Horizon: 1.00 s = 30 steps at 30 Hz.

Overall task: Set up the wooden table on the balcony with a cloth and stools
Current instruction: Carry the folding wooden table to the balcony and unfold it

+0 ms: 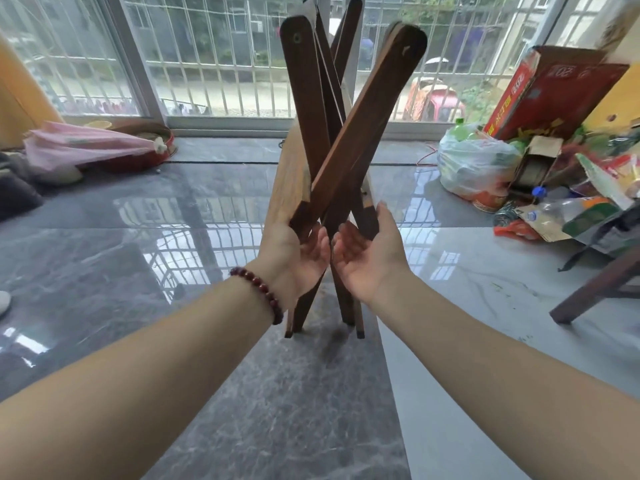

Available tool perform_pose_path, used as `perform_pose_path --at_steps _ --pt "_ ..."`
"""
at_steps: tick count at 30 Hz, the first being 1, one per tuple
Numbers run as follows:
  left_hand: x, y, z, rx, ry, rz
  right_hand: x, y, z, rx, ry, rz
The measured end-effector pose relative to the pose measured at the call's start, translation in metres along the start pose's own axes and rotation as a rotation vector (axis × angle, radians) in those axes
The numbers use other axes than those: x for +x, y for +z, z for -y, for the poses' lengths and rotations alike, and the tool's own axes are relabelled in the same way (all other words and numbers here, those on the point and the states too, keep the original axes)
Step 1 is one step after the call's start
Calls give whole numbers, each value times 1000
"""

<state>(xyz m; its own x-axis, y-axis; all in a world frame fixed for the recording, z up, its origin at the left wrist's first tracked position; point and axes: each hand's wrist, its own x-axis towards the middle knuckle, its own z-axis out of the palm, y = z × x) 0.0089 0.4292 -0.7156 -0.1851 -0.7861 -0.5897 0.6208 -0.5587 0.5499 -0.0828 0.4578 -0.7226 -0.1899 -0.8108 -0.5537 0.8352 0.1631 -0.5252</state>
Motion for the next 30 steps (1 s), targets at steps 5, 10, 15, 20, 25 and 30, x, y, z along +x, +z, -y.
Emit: perform_pose_path --at_steps 5,10,15,20,25,30 --pt "0 3 -1 -79 -7 -4 7 3 -4 18 -10 8" --pt "-3 4 1 -102 -10 47 9 9 -6 105 -4 95" --pt "5 11 -8 -175 8 55 8 16 -1 196 -20 94" --pt "7 11 -13 -255 -37 56 6 17 7 282 -29 110" --pt "5 9 -15 -298 -59 40 1 16 16 373 -6 134" --pt "1 9 -16 -329 -61 12 -7 14 36 316 -84 85"
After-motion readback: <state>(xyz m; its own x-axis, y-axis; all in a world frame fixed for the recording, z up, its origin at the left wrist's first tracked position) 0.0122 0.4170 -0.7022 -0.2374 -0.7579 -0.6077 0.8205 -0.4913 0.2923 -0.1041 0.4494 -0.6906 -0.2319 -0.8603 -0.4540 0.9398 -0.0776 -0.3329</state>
